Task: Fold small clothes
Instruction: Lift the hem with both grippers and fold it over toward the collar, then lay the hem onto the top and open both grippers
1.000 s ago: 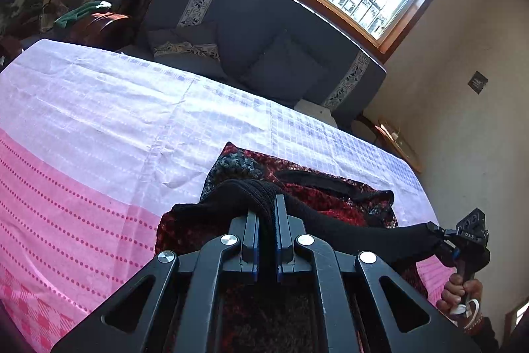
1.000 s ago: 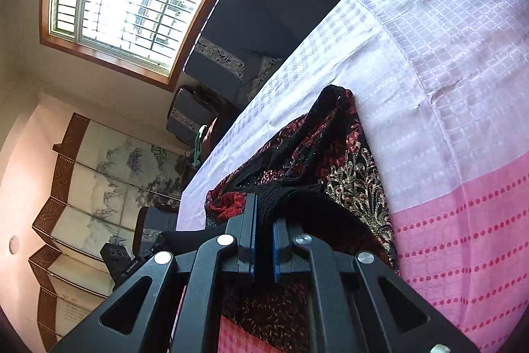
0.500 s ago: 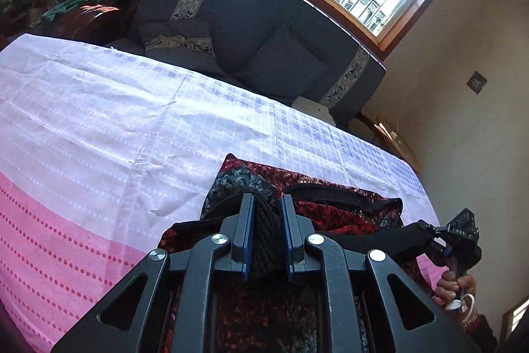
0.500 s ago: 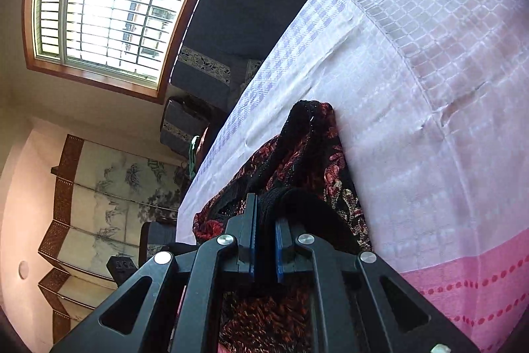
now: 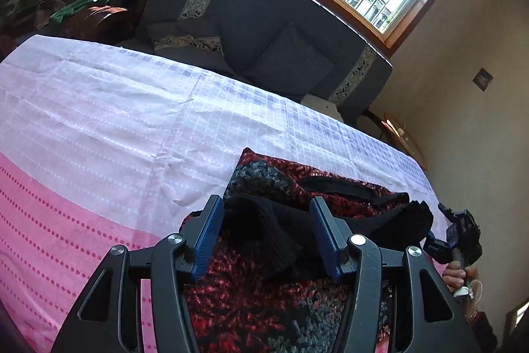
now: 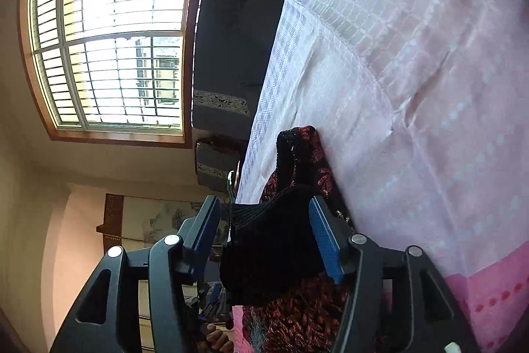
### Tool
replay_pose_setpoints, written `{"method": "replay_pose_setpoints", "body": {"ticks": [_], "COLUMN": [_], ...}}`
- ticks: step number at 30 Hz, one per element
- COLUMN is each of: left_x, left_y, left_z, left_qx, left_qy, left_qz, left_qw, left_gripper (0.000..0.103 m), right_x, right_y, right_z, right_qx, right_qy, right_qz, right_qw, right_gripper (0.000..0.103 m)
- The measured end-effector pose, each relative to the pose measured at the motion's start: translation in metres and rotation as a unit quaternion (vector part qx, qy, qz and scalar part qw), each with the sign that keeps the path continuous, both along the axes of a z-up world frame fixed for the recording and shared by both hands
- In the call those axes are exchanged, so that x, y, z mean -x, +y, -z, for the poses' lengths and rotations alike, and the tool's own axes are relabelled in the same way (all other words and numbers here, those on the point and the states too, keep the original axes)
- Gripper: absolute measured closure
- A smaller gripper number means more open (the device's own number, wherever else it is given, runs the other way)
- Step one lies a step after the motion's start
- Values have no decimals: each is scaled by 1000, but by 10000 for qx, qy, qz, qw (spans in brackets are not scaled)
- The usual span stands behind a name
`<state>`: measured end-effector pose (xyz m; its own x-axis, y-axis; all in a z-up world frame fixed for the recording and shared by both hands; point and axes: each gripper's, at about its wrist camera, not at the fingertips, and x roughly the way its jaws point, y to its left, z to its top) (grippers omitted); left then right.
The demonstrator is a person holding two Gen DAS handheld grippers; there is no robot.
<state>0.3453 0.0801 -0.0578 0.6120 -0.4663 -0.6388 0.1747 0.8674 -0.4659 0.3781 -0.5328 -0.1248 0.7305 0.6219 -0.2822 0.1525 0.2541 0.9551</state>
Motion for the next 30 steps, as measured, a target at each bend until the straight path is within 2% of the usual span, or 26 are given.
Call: {"method": "replay_pose_setpoints", "body": {"ticks": [3,6,10,12,16,19,22,24,26,28,30], "left_x": [13,16,11,8,-2,-16,-34,-43,-46,-45,-40], "left_y": [6,11,5,2,-6,-9,-8,-1,8,13,12], "left_z": [6,12,23,29,34,31,26,21,13,4,-3], "left_qx": [160,157,127,163,245,572,925,1120,1263,1143,760], "left_qy": [186,363,716,899,957,848,666,466,245,200,253], "left_qz": [85,112,375,422,545,599,456,157,-77,-111,173], "left_qw": [9997,9992,9966,9949,9936,9930,9924,9925,9917,9932,9966], "left_gripper": [48,48,47,46,46,46,46,46,46,46,46], "right_x": [15,23,18,12,-9,-26,-39,-42,-47,-42,-33], "right_y": [-5,13,58,74,84,89,76,57,44,41,51], "right_z": [-22,-48,-63,-62,-55,-53,-51,-48,-48,-49,-62], "right_qx": [330,805,1668,2045,1826,1840,1641,1351,1262,1174,1444], "right_qy": [-243,-475,-370,-273,-316,-343,-492,-552,-489,-556,-767], "right_qz": [-37,-508,-1360,-1538,-1557,-1481,-964,-429,-151,-193,-605], "right_qw": [9992,9943,9759,9663,9703,9711,9805,9884,9907,9913,9847], "right_gripper": [47,47,47,47,46,47,47,47,47,46,46]}}
